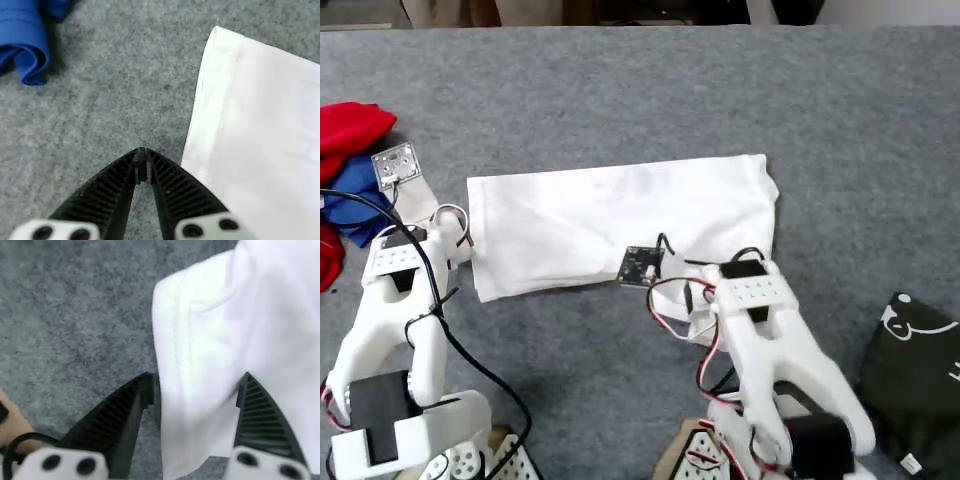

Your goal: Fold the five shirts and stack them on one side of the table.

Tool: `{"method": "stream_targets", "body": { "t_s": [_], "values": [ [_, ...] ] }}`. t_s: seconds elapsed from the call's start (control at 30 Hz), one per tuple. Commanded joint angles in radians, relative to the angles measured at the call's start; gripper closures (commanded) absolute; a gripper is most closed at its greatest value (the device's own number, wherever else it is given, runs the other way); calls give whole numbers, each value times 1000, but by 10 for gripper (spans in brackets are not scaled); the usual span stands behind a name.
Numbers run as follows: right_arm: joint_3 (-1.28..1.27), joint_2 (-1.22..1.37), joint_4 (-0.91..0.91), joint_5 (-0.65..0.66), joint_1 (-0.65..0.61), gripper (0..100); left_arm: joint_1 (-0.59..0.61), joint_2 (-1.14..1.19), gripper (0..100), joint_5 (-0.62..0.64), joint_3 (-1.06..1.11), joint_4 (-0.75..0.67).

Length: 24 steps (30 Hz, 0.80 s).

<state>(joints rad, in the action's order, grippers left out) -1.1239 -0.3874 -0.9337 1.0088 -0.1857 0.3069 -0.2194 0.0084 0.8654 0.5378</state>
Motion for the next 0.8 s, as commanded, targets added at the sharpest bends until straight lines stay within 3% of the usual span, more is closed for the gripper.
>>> {"method": "stream_targets", "body": {
  "t_s": [0.0,0.33,0.67,0.77],
  "values": [
    [62,87,21,11,47,725,5,-5,975,-2,-46,3],
    [139,177,20,32,67,733,8,-5,975,-2,-44,6],
    [160,180,52,46,81,984,28,-5,975,-3,-44,6],
    [211,180,48,46,88,992,26,-5,975,-3,-44,6]
  ]
}}
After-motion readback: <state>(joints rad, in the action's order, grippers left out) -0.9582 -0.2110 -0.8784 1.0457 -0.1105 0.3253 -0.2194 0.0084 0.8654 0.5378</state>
